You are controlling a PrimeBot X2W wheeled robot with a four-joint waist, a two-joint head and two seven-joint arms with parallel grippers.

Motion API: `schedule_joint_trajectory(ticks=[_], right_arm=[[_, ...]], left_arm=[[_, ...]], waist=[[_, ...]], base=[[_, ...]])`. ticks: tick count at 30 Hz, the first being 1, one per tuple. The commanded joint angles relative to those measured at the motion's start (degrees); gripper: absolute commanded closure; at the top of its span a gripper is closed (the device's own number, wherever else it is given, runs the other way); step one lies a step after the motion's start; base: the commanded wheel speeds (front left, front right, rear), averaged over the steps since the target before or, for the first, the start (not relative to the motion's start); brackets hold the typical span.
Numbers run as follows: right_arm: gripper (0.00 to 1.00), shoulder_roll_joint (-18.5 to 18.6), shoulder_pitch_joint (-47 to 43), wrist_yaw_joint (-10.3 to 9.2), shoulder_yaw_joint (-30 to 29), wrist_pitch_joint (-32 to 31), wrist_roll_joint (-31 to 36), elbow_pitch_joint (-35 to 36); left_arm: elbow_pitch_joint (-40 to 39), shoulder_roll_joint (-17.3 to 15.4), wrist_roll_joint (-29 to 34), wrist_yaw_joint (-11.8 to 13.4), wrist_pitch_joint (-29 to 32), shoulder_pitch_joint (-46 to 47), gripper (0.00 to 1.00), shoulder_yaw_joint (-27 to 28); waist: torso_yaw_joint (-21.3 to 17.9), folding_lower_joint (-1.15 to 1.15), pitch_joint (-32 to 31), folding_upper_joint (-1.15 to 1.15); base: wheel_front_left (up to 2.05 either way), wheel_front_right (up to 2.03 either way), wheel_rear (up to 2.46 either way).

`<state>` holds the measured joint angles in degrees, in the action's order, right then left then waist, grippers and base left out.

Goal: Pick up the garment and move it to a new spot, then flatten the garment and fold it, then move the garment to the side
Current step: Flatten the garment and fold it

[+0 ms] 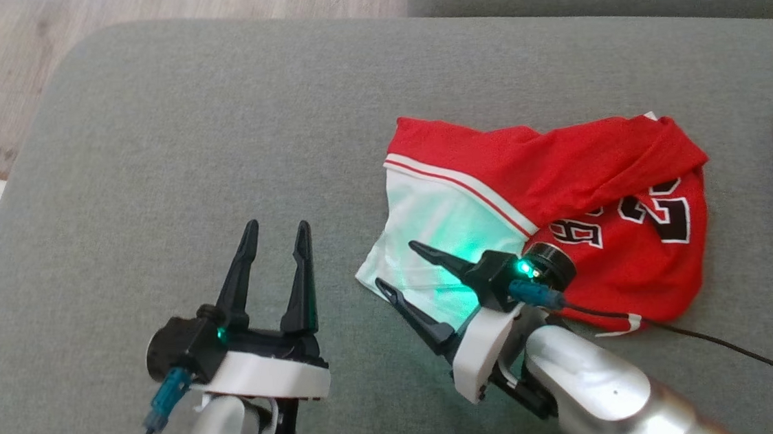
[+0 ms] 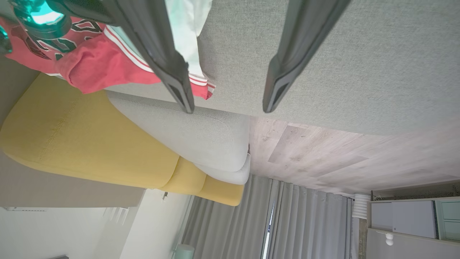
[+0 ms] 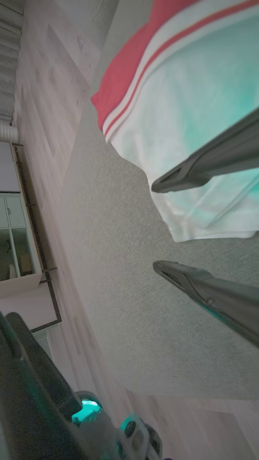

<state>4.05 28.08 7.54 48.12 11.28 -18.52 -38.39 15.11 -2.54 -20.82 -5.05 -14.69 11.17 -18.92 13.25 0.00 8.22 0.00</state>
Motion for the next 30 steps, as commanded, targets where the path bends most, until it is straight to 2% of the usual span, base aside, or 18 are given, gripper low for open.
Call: schedule_joint_trajectory(ticks=[1, 4, 8, 15, 19, 24, 30], right_arm=[[0.0, -1.2, 1.2, -0.05, 0.3, 0.9, -0.9, 1.8], [0.0, -1.2, 1.8, -0.05, -1.5, 2.0, -1.1, 1.6], [0.0, 0.2, 1.4, -0.05, -7.4, 3.2, 0.1, 2.9], [0.0, 0.8, -6.0, -0.05, -25.3, 3.7, 6.3, 7.5], [0.0, -0.5, -13.0, -0.05, -32.3, 3.7, 9.3, 12.4], [0.0, -1.1, -17.0, -0.05, -34.5, 3.6, 10.9, 15.3], [0.0, -1.2, -15.4, -0.05, -31.4, -1.2, 7.3, 15.0]], left_arm=[[-1.5, -0.3, 0.6, 0.2, -0.3, 0.6, 0.0, 2.1], [-1.5, -0.3, 1.0, 0.2, -0.3, 0.1, 0.0, 2.8], [-1.9, -0.3, 1.3, 0.1, -0.3, -0.4, 0.0, 3.6], [-2.6, -0.3, 1.5, 0.1, -0.3, -1.3, 0.0, 3.9], [-2.9, -0.3, 1.6, 0.1, -0.3, -1.8, 0.0, 4.1], [-3.2, -0.3, 1.7, 0.0, -0.3, -1.9, 0.0, 4.1], [-3.2, -0.3, 1.4, -0.2, -0.3, -1.1, 0.0, 3.1]], waist=[[-0.7, 0.0, -0.6, 0.0], [-1.5, 0.0, -1.4, 0.0], [-2.5, 0.0, -2.3, 0.0], [-3.6, 0.0, -3.5, 0.0], [-4.0, 0.0, -3.7, 0.0], [-4.1, 0.0, -3.5, 0.0], [-2.6, 0.0, -2.0, 0.0]], base=[[0.0, 0.0, 0.0], [0.0, 0.0, 0.0], [0.0, 0.0, 0.0], [0.0, 0.0, 0.0], [0.0, 0.0, 0.0], [0.0, 0.0, 0.0], [0.0, 0.0, 0.0]])
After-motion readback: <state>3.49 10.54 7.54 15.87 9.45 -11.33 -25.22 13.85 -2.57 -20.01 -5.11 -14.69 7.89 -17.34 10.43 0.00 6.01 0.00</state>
